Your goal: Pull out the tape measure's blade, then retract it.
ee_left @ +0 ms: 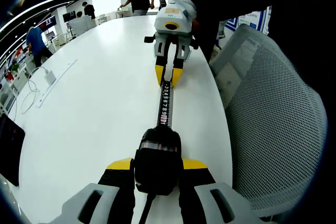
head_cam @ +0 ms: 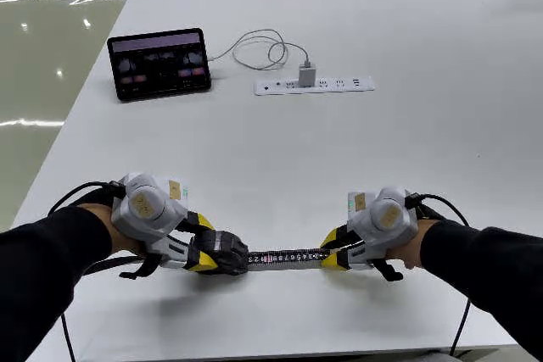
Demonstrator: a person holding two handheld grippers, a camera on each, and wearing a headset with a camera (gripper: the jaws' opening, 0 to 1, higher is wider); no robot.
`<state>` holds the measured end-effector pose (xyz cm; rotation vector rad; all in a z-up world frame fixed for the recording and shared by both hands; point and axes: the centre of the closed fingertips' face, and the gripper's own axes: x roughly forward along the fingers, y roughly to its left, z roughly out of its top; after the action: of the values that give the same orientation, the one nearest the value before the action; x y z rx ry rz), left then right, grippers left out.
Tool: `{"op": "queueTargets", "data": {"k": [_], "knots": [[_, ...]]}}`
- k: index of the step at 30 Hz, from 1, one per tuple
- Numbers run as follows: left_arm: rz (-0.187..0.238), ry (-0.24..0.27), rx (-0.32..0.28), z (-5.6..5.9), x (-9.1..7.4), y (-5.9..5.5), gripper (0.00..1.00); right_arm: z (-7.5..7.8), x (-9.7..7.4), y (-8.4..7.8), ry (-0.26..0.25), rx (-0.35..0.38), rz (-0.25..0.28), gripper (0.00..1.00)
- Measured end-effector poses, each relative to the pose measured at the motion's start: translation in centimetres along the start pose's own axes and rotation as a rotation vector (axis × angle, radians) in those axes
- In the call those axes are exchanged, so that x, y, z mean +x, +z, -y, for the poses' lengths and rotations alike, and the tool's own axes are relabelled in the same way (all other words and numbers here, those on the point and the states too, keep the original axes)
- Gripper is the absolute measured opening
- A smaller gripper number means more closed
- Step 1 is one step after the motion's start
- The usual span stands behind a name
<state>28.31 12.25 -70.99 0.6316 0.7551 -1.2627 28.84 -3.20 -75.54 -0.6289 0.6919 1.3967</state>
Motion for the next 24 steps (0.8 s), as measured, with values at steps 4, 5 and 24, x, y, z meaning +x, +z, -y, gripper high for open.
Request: {"op": "queueTargets", "data": {"k": [4,5,24], "knots": [[-0.001,-0.001,0.0,0.0,0.0,0.0,0.28,0.1,-0.2,-0.2,-0.001,0.007,0.0,0.09],[0.0,0.0,0.001,0.0,0.0,0.0,0.28,0.1,-0.2,-0.2,-0.001,0.007,0.0,0.09],[-0.002,0.003,0.002,0.3,-0.1,0.2,0.28,-0.1,-1.0,-1.2,0.005,0.02,-0.01,0.09]]}}
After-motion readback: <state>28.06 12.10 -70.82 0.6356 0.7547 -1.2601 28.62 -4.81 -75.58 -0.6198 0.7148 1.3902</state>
